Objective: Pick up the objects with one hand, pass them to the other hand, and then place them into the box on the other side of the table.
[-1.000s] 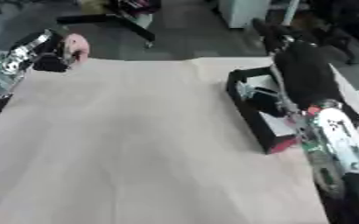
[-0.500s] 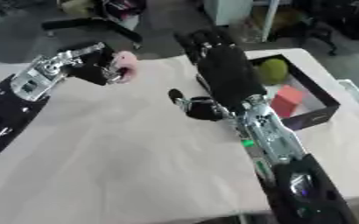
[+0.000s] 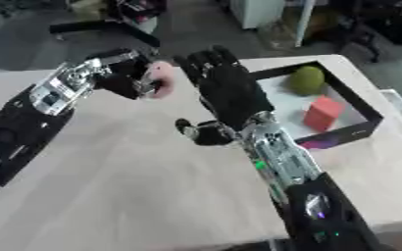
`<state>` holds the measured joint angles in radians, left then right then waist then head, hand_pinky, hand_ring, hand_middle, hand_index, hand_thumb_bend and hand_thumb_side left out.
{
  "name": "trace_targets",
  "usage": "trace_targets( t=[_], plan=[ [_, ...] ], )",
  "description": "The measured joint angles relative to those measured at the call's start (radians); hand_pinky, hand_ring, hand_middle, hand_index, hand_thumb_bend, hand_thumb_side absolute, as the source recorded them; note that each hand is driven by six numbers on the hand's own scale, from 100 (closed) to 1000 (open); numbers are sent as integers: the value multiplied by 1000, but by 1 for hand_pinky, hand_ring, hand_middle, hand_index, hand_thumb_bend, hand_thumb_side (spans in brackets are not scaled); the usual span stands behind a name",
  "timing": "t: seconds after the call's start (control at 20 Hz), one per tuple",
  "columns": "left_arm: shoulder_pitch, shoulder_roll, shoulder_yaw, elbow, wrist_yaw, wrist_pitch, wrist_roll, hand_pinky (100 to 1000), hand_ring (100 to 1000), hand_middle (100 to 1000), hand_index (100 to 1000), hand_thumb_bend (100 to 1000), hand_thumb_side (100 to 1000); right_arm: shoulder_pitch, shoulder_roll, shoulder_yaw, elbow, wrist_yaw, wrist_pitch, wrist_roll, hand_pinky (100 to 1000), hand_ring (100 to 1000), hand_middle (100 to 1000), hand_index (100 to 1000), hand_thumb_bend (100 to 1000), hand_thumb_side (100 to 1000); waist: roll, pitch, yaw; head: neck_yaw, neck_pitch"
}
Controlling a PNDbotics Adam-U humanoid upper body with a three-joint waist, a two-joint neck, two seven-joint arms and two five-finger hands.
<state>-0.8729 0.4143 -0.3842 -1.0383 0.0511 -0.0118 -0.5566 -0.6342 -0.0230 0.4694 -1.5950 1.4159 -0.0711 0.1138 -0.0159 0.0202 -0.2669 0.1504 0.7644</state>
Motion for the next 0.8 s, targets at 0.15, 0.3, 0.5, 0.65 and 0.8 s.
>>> trace_targets(
  t=[0.15, 0.3, 0.5, 0.65, 0.8],
  plan=[
    [0, -3, -11, -28, 27, 22, -16, 594, 391, 348, 417, 100, 100, 0, 6, 0, 15, 2, 5, -5, 924, 868, 821, 976, 422, 402, -2, 0, 6, -3, 0],
    [0, -3, -22, -54, 55, 49, -30, 595, 392, 349, 417, 100, 100, 0, 7, 1, 24, 14, 11, -16, 919, 865, 817, 974, 418, 400, -2, 0, 10, -6, 0],
    [0, -3, -34, -82, 86, 79, -43, 596, 393, 351, 419, 100, 100, 1, 12, 0, 35, 32, 22, -30, 916, 859, 813, 971, 396, 388, -2, 0, 14, -9, 0],
    [0, -4, -40, -100, 99, 96, -52, 598, 395, 353, 422, 100, 100, 1, 17, 0, 41, 47, 31, -40, 896, 848, 798, 962, 374, 375, -2, 0, 14, -11, 0],
    [1, -12, -46, -111, 109, 109, -60, 598, 395, 353, 422, 100, 100, 2, 17, 0, 48, 59, 40, -53, 884, 840, 788, 956, 361, 365, -1, 0, 15, -12, 0]
  ],
)
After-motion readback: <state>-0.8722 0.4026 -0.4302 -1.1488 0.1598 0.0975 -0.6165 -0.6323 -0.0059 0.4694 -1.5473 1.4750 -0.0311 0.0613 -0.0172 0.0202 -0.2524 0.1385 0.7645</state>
